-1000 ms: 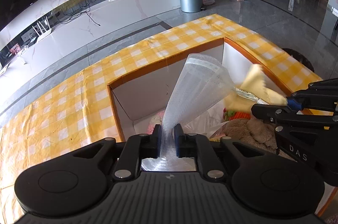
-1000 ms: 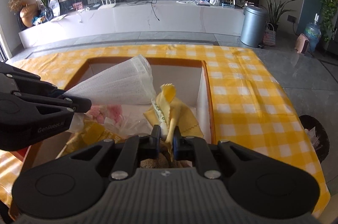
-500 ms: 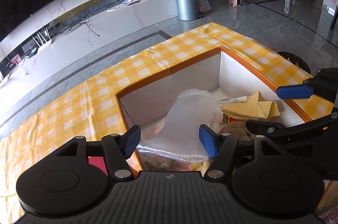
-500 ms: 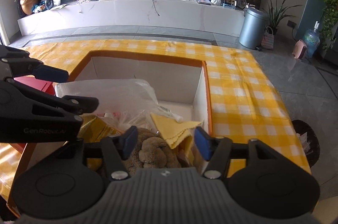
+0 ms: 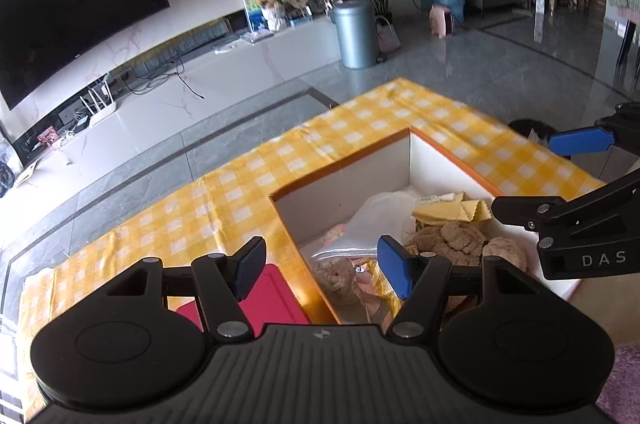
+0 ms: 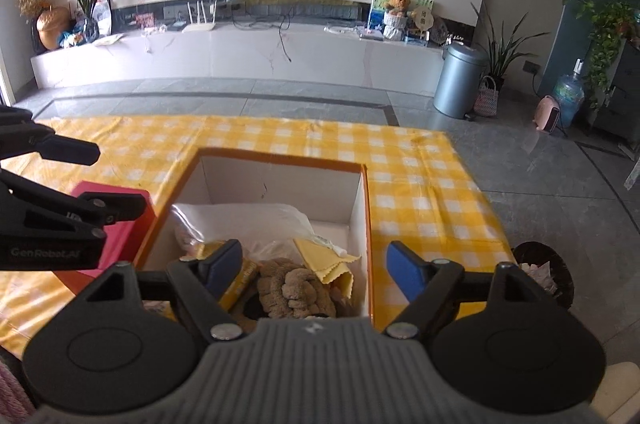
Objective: Organize soft objects
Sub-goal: 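Withdraw both tools from the box back over the table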
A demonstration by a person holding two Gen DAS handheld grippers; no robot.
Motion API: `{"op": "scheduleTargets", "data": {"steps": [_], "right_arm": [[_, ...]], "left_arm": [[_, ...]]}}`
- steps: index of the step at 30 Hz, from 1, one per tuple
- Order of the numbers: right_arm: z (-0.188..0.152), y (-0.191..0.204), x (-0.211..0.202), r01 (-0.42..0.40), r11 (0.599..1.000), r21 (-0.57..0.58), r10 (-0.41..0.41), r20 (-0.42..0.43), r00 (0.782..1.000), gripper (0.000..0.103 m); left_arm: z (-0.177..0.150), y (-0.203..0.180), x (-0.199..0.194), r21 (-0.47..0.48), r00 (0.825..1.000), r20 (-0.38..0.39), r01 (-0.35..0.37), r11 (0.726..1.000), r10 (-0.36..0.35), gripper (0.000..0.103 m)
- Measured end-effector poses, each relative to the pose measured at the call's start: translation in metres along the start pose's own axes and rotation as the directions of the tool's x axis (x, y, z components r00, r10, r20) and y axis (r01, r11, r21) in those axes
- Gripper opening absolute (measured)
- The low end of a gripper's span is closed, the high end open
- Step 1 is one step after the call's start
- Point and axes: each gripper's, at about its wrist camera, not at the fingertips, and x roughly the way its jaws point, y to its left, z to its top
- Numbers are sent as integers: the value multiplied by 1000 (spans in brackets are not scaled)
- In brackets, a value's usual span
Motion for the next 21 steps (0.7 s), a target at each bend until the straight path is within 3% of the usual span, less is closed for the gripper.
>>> {"op": "scheduleTargets", "data": {"steps": [6,11,15,21], "right_arm": [[-8,18,-49,-14,999,34,12,57,998,87],[-30,36,-88,-30,997,68,23,107,994,91],[-50,55,-114,-15,998,66,4,160,987,95],[-80,83,-141,23,998,67,-37,231,972,100]], "left_arm": [[-18,21,-55,-105,995,93,34,994,-24,75],[-44,26,-93,-138,981,192,-8,990,35,75],[-70,19,-113,-109,972,215,-71,992,93,75],[-110,25,-133,-209,956,259,-85,974,138,75]]}}
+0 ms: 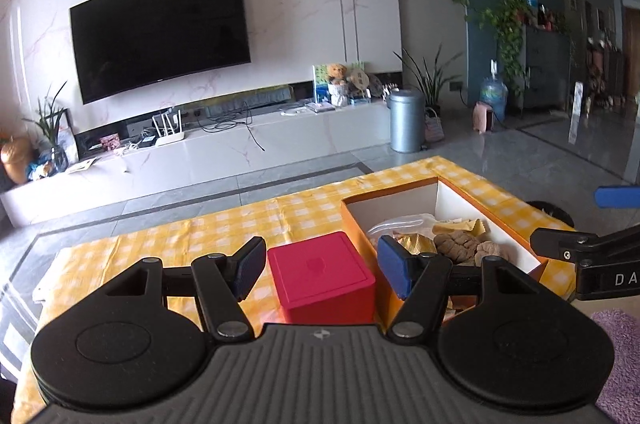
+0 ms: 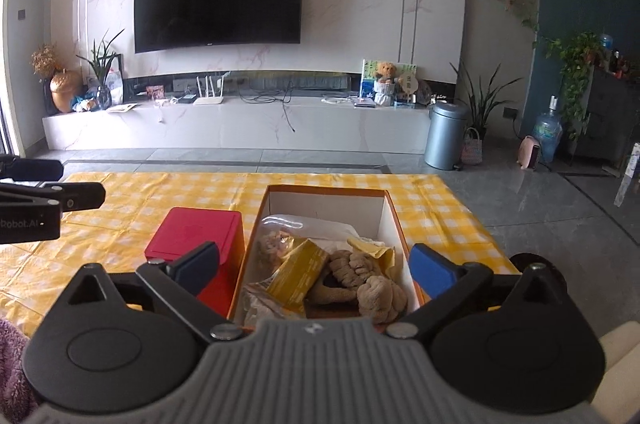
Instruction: Organize soft objects
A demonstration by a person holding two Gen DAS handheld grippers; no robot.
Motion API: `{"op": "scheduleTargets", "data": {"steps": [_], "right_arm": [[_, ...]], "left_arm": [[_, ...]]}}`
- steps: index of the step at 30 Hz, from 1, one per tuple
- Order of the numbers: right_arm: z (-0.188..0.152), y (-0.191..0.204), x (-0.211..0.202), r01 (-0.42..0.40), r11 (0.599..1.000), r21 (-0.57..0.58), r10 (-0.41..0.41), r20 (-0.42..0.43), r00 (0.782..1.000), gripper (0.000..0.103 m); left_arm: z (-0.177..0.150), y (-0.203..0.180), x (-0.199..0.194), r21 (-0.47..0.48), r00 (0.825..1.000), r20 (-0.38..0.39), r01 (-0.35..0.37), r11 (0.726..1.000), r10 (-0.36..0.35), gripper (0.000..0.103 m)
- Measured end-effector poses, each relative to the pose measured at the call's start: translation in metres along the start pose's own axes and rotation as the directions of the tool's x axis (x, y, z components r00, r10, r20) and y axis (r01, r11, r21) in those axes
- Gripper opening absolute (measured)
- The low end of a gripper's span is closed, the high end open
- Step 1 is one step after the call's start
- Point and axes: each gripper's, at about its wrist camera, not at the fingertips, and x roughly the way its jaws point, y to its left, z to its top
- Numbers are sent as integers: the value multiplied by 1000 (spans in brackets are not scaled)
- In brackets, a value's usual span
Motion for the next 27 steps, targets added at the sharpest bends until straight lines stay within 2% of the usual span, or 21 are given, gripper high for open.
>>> {"op": "scheduleTargets", "data": {"steps": [1,4,6,9,13,16,19,22,27], "right_arm": [[-6,4,-6,9,1000,13,-9,10,1000,100],[-23,10,-15,11,999,44,-12,41,999,100],[-35,15,-18,-4,999,50,2,50,999,100],[-52,24,-19,-7,998,57,6,26,1000,100],[-75,36,-22,24,999,24,-24,33,999,100],[-89,41,-17,49,999,8,-49,19,999,100],[-96,38,-9,64,998,30,-63,-15,998,100],[-101,30,-6,79,994,69,-79,-10,997,100],[-110,25,7,92,991,101,-88,-45,995,100]], "left_arm": [[-5,2,-3,-11,1000,10,-9,1000,9,76],[-23,6,-14,-35,998,32,-55,998,56,89],[-37,8,-19,-45,997,35,-72,996,74,89],[-54,10,-20,-45,995,-5,-102,994,102,90],[-70,9,-16,-8,992,-63,-112,994,112,90],[-83,11,-15,-46,991,-70,-122,991,118,91],[-99,13,-12,-70,990,-96,-108,992,101,91],[-111,10,-11,-55,987,-107,-122,991,116,91],[-114,12,-10,-72,985,-125,-128,989,118,91]]}}
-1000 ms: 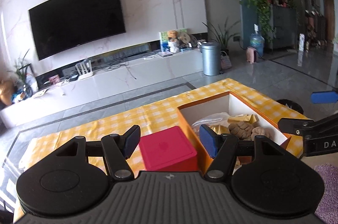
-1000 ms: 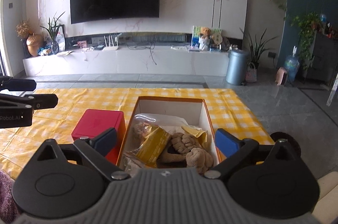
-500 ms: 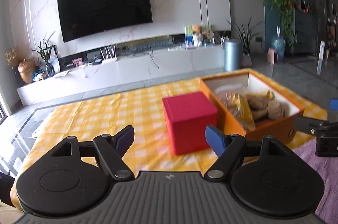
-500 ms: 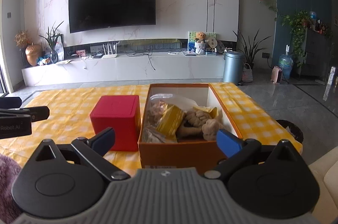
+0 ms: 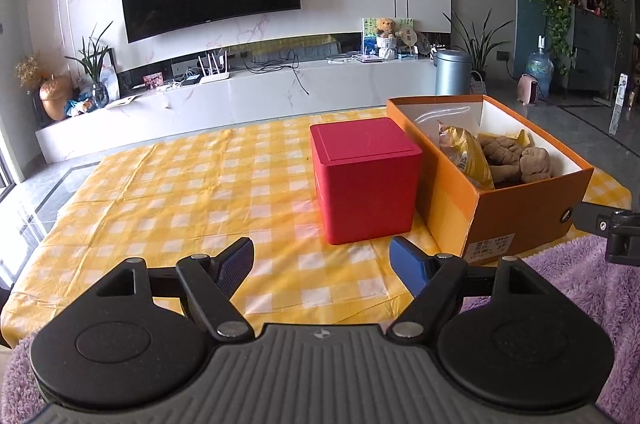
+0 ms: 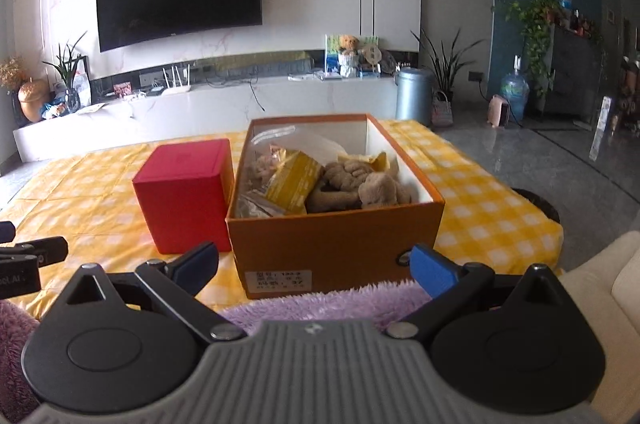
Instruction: Organize soft objects
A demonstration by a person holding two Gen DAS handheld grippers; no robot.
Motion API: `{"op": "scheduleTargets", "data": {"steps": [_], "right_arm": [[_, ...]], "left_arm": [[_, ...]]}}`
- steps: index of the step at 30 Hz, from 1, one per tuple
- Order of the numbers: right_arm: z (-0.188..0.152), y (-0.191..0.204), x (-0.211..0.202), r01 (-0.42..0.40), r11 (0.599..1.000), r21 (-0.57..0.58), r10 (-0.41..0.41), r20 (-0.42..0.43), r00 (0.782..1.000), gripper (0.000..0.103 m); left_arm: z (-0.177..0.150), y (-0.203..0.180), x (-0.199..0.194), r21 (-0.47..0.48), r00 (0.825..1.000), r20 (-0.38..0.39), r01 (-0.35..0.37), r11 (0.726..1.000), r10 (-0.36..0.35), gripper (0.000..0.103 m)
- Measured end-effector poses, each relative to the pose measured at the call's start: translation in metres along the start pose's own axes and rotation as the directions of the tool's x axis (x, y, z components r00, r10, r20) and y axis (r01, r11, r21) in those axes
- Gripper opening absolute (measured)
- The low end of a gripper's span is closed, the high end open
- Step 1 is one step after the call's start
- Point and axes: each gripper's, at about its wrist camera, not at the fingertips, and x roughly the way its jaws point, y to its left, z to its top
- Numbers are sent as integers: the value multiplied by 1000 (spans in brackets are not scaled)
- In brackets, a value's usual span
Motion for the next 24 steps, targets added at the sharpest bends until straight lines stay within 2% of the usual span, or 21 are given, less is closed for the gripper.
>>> {"op": "scheduleTargets", "data": {"steps": [24], "right_arm": [[-2,8,0,11,999,-32,-10,6,1000,100]], "left_arm": [[1,-7,-1,38,1000,-22,-8,999,9,91]]}}
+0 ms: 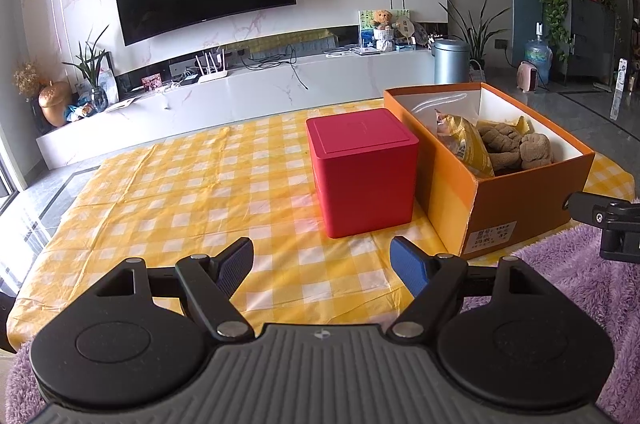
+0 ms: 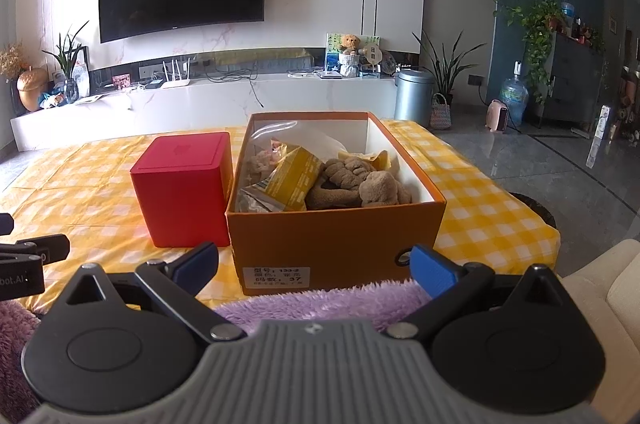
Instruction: Organize soft objects
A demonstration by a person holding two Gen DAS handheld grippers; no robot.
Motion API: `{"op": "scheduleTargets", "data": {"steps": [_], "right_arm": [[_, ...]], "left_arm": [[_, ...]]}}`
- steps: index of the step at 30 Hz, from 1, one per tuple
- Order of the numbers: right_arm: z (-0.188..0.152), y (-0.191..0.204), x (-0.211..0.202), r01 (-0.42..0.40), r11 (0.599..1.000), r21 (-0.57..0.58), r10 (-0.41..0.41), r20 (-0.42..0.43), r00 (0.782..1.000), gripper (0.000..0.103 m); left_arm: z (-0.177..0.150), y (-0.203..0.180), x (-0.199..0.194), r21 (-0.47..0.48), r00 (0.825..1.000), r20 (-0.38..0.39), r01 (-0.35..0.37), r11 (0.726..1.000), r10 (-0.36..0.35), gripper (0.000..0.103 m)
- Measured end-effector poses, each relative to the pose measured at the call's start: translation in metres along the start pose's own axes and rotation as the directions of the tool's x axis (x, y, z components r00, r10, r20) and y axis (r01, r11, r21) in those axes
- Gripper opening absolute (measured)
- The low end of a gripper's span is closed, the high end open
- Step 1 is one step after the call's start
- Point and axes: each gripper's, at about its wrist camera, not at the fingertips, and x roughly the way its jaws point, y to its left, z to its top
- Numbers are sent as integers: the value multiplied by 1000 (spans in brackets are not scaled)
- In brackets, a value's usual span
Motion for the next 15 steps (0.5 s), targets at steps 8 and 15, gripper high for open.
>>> {"op": "scheduleTargets", "data": {"steps": [8,15], "right_arm": [[0,0,0,0,1000,0,0,-1,1000,100],[0,0,0,0,1000,0,0,-1,1000,100]], "left_arm": [[0,0,0,0,1000,1,-1,1000,1,91],[1,1,-2,1,1000,-2,-6,1000,6,91]]}}
